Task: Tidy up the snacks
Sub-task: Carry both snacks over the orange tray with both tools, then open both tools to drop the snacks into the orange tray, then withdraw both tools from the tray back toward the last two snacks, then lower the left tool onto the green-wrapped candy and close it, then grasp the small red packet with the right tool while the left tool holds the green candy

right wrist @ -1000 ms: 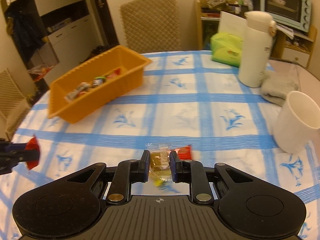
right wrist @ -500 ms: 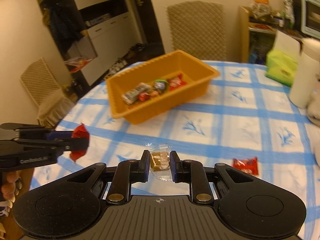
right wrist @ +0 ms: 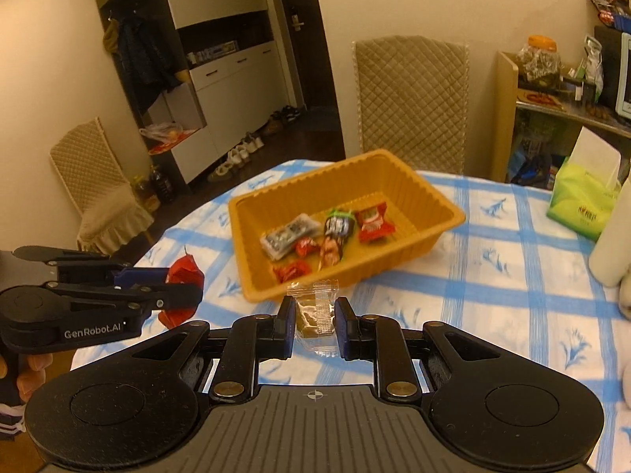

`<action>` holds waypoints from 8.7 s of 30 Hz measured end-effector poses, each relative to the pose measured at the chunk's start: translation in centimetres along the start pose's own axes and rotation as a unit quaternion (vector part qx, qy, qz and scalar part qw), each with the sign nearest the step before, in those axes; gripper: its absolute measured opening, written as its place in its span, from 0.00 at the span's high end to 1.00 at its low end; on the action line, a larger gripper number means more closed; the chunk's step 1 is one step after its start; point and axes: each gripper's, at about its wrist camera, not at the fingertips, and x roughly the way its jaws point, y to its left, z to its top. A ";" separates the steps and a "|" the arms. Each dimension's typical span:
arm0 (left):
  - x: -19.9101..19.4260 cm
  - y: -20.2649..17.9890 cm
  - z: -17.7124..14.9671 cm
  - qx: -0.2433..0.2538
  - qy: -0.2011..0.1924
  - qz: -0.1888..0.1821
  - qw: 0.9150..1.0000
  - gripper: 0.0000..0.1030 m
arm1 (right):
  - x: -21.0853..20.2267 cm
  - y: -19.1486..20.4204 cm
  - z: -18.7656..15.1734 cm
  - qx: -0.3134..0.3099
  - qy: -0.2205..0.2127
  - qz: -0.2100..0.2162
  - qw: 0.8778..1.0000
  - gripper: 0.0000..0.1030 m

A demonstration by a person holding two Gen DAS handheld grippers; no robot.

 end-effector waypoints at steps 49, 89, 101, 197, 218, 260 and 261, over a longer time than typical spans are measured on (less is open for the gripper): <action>16.0 3.6 9.0 0.007 0.043 0.017 0.999 0.79 | 17.8 -10.2 8.5 0.041 0.013 -0.063 0.997 0.79; 18.5 0.6 9.3 0.005 0.042 -0.037 0.998 0.72 | 12.6 -11.3 7.3 0.092 -0.010 -0.039 0.995 0.77; 13.8 3.5 8.1 -0.025 0.043 0.001 0.999 0.59 | 10.9 -9.6 6.7 0.071 -0.026 -0.033 0.997 0.36; 7.2 -17.2 -6.9 0.132 0.119 -0.103 0.979 0.41 | -8.6 -12.9 -15.0 0.201 0.047 -0.152 0.967 0.19; 13.4 -18.4 -5.8 0.200 0.120 -0.104 0.967 0.41 | -7.1 -15.5 -14.7 0.232 0.036 -0.179 0.955 0.19; 15.3 -15.2 -4.0 0.166 0.120 -0.099 0.974 0.82 | -2.4 -16.1 -11.9 0.170 0.030 -0.129 0.976 0.19; 15.3 -14.8 -4.0 0.160 0.120 -0.094 0.975 0.82 | -1.9 -16.0 -11.7 0.156 0.031 -0.124 0.979 0.19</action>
